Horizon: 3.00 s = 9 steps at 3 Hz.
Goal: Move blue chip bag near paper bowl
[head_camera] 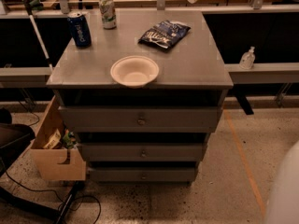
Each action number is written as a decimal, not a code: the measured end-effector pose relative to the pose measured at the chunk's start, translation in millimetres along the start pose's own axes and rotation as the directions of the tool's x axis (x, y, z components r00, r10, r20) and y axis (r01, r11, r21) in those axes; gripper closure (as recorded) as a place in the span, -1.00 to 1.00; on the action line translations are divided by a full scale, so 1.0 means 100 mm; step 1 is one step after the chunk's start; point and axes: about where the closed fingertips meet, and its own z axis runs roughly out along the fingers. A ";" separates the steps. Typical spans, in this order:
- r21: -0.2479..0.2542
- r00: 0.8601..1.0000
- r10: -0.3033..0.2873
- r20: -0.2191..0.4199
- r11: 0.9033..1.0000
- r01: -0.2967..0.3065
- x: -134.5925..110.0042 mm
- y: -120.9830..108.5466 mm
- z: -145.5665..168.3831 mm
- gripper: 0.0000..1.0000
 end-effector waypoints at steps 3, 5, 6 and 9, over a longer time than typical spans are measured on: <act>0.083 0.993 0.108 0.047 0.990 -0.112 -0.03 -0.04 1.05 -1.00; 0.137 0.922 0.371 0.108 0.913 -0.383 0.13 -0.07 1.97 -1.00; 0.093 0.862 0.505 0.048 0.857 -0.507 0.39 0.14 2.28 -1.00; 0.001 0.782 0.616 -0.098 0.785 -0.619 0.75 0.77 2.91 -0.59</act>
Offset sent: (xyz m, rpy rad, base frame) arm 0.0881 0.0377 -0.0345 0.1067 -0.0501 -0.0432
